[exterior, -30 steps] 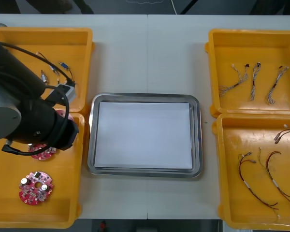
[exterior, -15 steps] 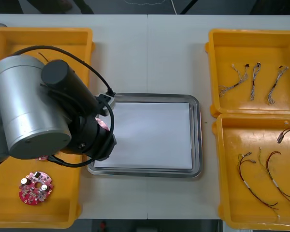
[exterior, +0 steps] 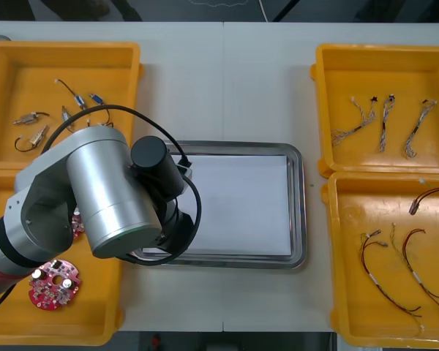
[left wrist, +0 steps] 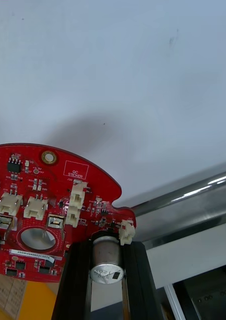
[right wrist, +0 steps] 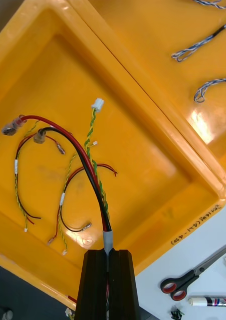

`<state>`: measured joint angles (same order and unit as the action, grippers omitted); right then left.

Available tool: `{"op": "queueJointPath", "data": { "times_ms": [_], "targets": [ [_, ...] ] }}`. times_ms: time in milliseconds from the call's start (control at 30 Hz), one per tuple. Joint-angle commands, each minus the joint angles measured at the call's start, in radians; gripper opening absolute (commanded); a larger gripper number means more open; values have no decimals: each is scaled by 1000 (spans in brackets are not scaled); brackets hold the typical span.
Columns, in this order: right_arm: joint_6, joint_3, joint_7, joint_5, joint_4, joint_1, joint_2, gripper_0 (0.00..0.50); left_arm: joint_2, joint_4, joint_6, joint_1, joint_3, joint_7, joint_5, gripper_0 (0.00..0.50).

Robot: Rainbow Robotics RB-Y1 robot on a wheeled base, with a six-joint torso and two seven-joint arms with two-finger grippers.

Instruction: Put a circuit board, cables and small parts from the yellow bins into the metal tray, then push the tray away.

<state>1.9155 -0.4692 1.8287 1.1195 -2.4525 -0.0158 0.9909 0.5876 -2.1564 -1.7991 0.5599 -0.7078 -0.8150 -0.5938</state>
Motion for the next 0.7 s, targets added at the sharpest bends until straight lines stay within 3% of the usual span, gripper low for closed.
{"op": "queueJointPath", "data": {
  "times_ms": [33, 300, 633, 700],
  "targets": [
    [4, 63, -42, -6, -28, -49, 28, 0, -32, 26, 52, 34, -51, 27, 46, 0],
    [4, 162, -43, -3, -28, -148, 34, 0, -34, 89, 132, 34, -127, 53, 91, 0],
    [4, 258, -46, -17, -28, -246, 46, 0, -32, 92, 159, 34, -153, 88, 92, 7],
    [4, 279, -46, -23, -28, -263, 46, 0, -34, 93, 162, 34, -153, 94, 91, 58]
  ]
}}
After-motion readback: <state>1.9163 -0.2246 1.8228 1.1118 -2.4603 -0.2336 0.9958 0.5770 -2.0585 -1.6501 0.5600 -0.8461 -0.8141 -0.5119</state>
